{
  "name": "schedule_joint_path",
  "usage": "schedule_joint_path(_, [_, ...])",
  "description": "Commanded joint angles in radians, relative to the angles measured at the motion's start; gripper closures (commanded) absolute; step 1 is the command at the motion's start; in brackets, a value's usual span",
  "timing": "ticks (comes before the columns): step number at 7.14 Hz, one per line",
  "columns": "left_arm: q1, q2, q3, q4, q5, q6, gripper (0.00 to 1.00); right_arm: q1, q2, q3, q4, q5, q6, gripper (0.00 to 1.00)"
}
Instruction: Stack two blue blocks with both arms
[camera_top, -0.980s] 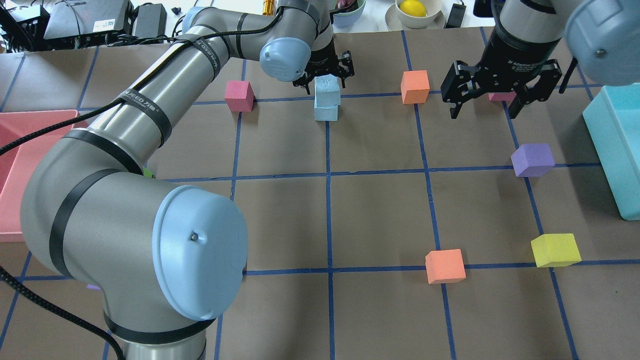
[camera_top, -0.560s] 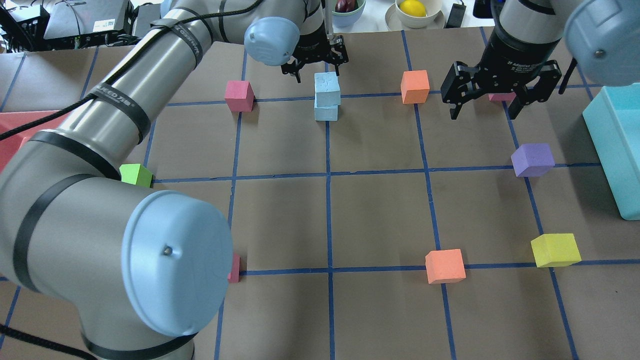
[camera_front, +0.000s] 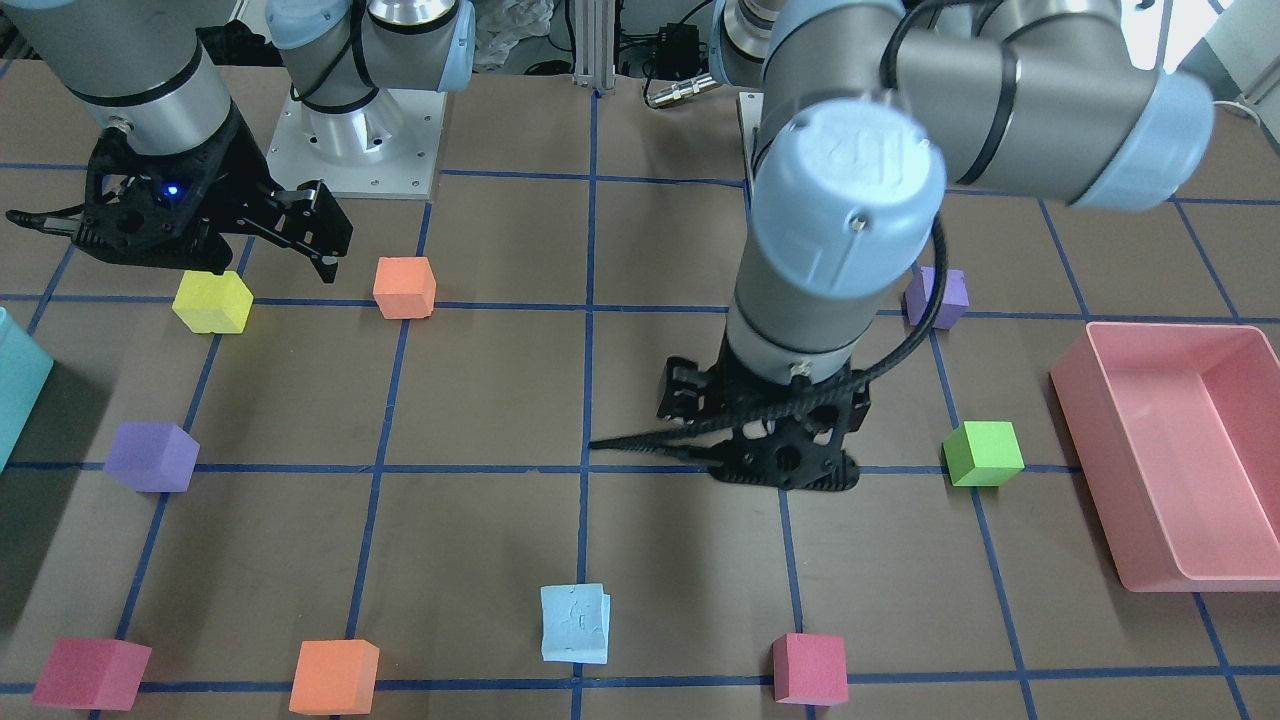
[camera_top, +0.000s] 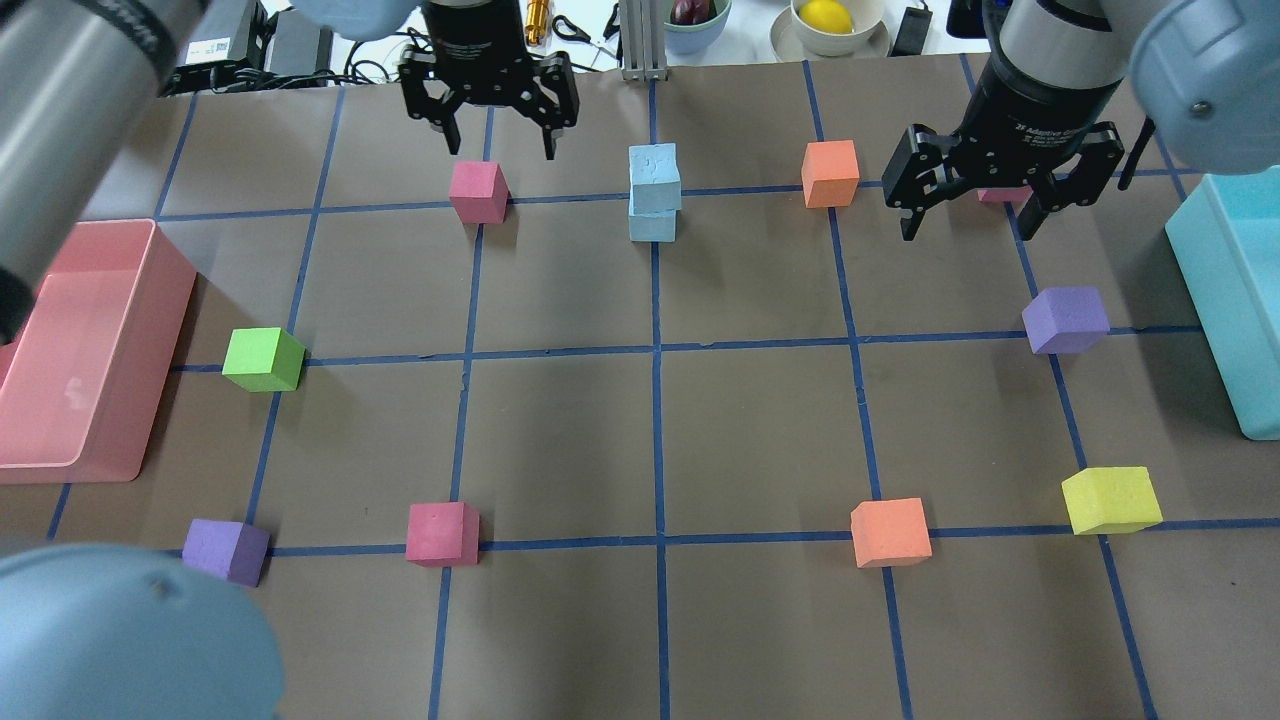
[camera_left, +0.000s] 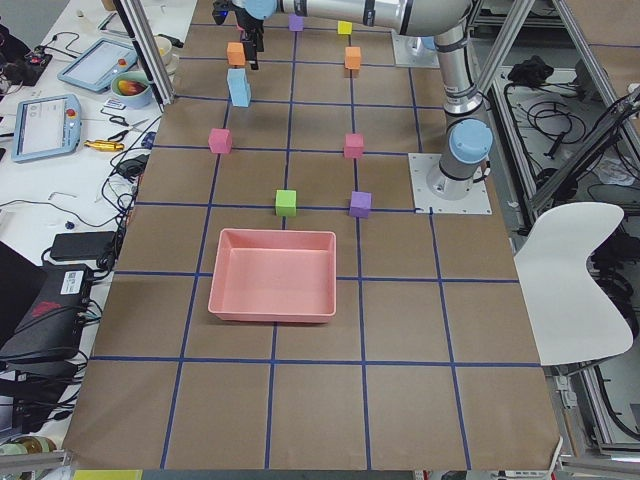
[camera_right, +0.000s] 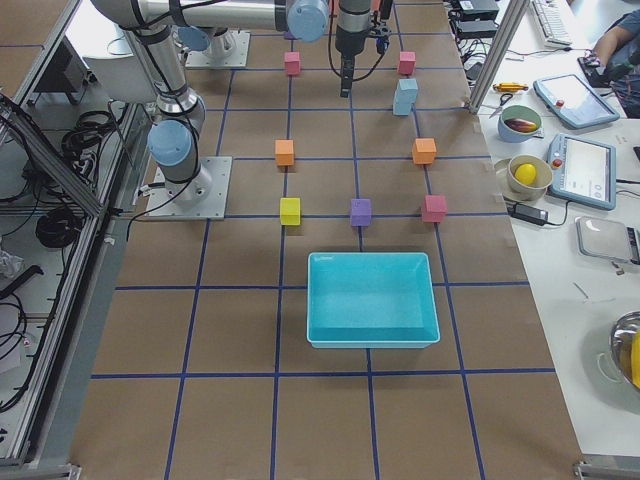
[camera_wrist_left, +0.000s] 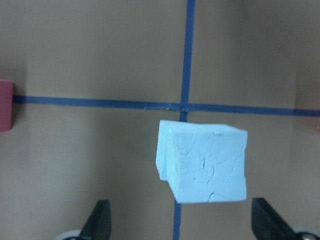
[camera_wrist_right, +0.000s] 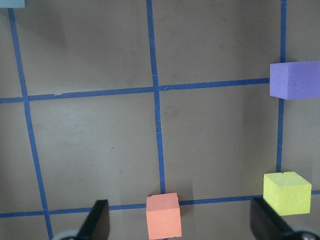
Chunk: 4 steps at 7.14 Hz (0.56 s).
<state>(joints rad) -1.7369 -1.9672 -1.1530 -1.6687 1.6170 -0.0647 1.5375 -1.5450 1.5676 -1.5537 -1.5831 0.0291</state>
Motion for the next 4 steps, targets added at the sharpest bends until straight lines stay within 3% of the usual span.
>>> schedule_joint_path(1, [0.036, 0.236, -0.208, -0.008, 0.007, 0.043, 0.0, 0.0, 0.0, 0.0, 0.0, 0.0, 0.0, 0.0])
schedule_joint_path(3, [0.121, 0.391, -0.324, 0.006, -0.005, 0.095, 0.0, 0.0, 0.0, 0.0, 0.0, 0.0, 0.0, 0.0])
schedule_joint_path(4, [0.126, 0.425, -0.414, 0.127, -0.003, 0.095, 0.0, 0.0, 0.0, 0.0, 0.0, 0.0, 0.0, 0.0])
